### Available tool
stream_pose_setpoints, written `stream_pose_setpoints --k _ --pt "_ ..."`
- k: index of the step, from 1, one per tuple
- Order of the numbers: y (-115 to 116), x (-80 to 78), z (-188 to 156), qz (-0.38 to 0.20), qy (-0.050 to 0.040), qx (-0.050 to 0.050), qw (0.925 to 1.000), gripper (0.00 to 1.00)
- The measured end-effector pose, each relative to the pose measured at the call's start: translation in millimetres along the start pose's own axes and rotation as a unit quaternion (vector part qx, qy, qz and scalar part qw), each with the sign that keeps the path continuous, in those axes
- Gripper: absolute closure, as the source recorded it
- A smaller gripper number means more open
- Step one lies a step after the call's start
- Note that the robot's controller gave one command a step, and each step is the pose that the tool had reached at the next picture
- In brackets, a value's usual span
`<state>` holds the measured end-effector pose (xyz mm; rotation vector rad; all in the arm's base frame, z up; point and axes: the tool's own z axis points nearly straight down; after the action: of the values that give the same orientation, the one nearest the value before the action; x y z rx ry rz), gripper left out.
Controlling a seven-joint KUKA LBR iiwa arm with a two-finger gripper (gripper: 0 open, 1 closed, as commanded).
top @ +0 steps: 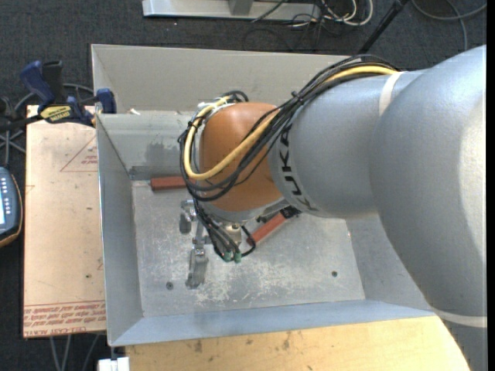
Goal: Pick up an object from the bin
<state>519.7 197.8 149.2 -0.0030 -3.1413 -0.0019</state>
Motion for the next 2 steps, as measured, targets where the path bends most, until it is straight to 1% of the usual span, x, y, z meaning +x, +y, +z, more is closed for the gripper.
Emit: stream_pose_setpoints --k 1,2 --pt "-61 39.1 -19 -0.019 0.0012 0.002 0.9998 0.0" --pt "-166 12.9 41 -0.024 0.0013 0.002 0.9997 0.0"
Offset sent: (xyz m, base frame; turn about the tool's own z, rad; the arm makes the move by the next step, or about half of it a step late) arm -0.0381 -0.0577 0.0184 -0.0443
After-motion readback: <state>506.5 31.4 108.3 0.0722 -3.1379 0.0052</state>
